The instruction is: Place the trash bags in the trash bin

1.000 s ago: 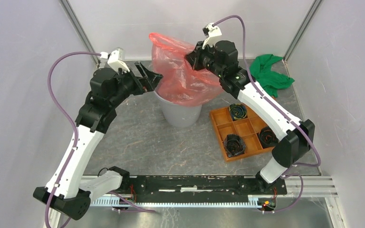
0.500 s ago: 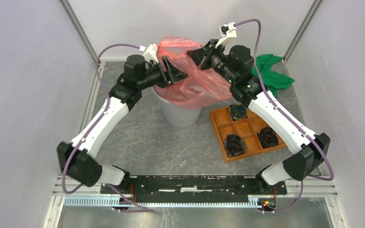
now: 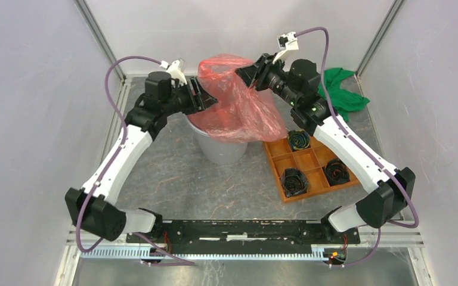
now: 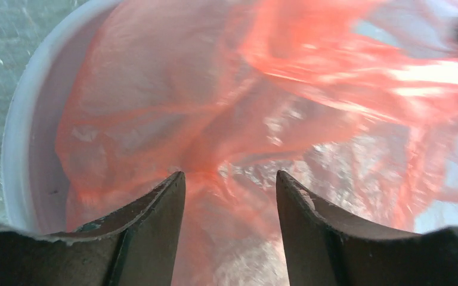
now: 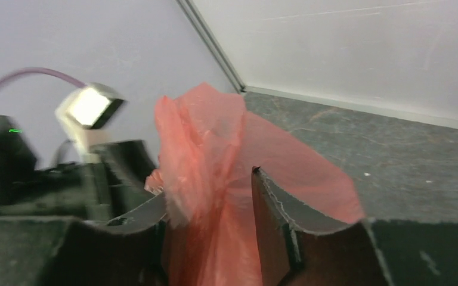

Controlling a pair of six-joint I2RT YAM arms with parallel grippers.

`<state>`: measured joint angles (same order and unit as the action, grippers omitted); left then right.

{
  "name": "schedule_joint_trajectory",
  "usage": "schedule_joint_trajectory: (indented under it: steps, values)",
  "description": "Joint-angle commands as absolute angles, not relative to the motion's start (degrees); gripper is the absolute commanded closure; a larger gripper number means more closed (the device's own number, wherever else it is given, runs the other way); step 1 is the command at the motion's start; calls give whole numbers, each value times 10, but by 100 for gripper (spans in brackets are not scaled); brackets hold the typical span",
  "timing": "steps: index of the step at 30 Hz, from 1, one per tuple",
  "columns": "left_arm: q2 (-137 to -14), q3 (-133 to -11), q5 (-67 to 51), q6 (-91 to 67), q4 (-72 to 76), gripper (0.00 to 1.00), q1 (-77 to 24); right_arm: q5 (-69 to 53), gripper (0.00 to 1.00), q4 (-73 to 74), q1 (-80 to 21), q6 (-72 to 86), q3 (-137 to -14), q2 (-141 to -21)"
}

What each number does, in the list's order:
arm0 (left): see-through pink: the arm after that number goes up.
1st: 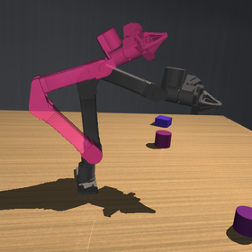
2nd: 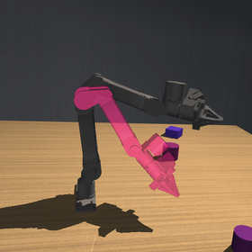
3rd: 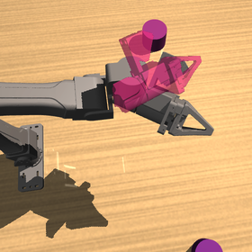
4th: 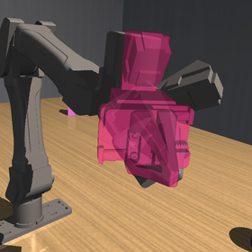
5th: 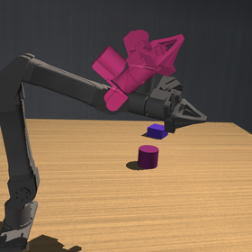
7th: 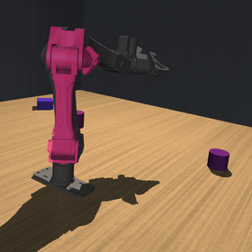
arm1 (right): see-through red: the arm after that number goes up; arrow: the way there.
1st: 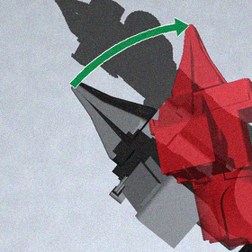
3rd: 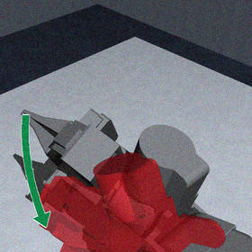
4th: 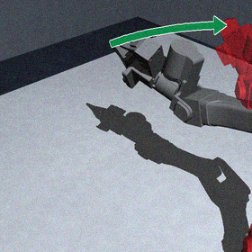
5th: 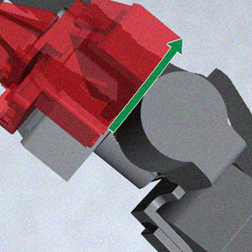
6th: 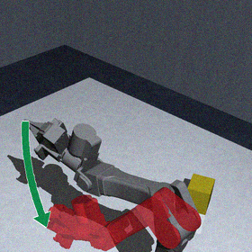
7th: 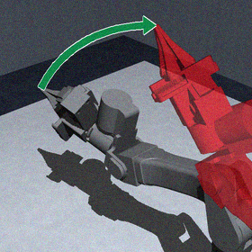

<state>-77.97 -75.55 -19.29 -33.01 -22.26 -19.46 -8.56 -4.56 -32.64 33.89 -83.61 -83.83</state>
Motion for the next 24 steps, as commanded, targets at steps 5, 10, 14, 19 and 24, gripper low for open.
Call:
schedule_joint_trajectory:
  steps: [5, 10, 14, 19, 24]
  values:
    - [-720, -753, -202, -252, -246, 47, -193, -105, 24, 58, -322, 150, -888, -819]
    - [-749, -769, -260, -266, -244, 38, -193, -87, 4, 142, -322, 70, -880, -772]
    - [-738, -729, -336, -328, -191, 29, -194, -86, 2, 166, -322, 24, -853, -735]
    - [-669, -670, -337, -387, -124, 9, -211, -70, 23, 207, -322, -17, -849, -716]
    - [-654, -706, -309, -381, -151, 6, -230, -135, 78, 165, -322, 30, -848, -712]
